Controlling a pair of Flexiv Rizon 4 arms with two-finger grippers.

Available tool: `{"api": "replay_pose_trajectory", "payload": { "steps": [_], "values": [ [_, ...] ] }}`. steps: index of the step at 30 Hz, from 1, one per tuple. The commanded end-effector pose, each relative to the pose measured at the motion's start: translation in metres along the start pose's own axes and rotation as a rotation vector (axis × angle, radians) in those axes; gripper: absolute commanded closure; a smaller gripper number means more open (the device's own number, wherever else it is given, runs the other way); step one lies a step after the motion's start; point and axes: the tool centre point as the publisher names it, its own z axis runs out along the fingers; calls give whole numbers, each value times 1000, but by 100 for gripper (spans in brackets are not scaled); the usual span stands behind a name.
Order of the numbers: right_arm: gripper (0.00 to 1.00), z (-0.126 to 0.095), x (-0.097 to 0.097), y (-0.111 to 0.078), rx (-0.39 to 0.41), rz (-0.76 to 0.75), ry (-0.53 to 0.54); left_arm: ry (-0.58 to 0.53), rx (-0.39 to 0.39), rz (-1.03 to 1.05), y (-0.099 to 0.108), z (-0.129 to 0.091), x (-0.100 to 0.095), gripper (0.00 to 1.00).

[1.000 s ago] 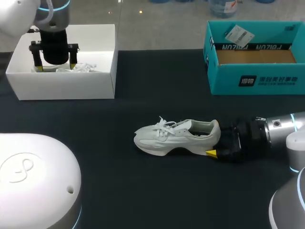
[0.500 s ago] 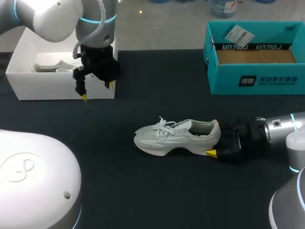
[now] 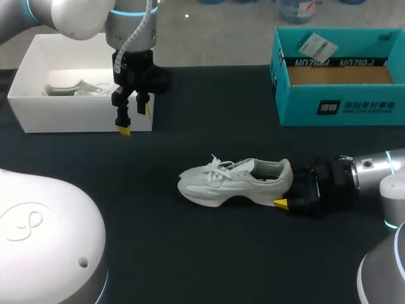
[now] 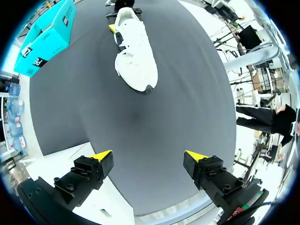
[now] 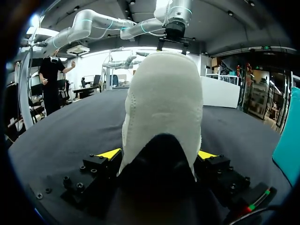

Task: Take the shoe out of the shoebox, open the shoe tongue, remove and reinsert the insole, then place the shoe into the shoebox

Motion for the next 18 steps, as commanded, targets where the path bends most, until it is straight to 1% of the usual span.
{"api": "replay_pose_trajectory", "payload": {
  "steps": [1, 2, 3, 4, 5, 6, 8, 9, 10, 11, 12, 13, 14, 15, 16, 17, 18],
  "values": [
    [100, 5, 2, -7, 4, 0, -1, 47, 42, -126, 2, 1, -6, 0],
    [100, 5, 2, -7, 4, 0, -1, 40, 37, -217, 3, 1, -9, 0],
    [100, 5, 2, -7, 4, 0, -1, -19, 38, -364, 5, 1, -13, 0],
    [100, 5, 2, -7, 4, 0, -1, -25, 61, -440, 6, -1, -14, 0],
    [100, 5, 2, -7, 4, 0, -1, -53, 77, -565, 7, -4, -11, 0],
    [100, 5, 2, -7, 4, 0, -1, -91, 71, -652, 5, -4, -8, 0],
    [100, 5, 2, -7, 4, 0, -1, -132, 75, -764, 1, -6, -5, 0],
    [100, 5, 2, -7, 4, 0, -1, -164, 64, -806, -2, -6, -3, 0],
    [100, 5, 2, -7, 4, 0, -1, -169, 62, -879, -7, -7, 2, 0],
    [100, 5, 2, -7, 4, 0, -1, -165, 75, -901, -14, -9, 7, 0],
    [100, 5, 2, -7, 4, 0, -1, -183, 57, -951, -17, -9, 10, 0],
    [100, 5, 2, -7, 4, 0, -1, -156, 75, -1020, -23, -10, 11, 0],
    [100, 5, 2, -7, 4, 0, -1, -134, 93, -1021, -28, -12, 14, 0],
    [100, 5, 2, -7, 4, 0, -1, -166, 69, -1085, -36, -12, 16, 0],
    [100, 5, 2, -7, 4, 0, -1, -172, 76, -1115, -43, -13, 19, 0],
    [100, 5, 2, -7, 4, 0, -1, -156, 66, -1127, -52, -12, 23, 0],
    [100, 5, 2, -7, 4, 0, -1, -168, 60, -1155, -60, -11, 25, 0]
  ]
}}
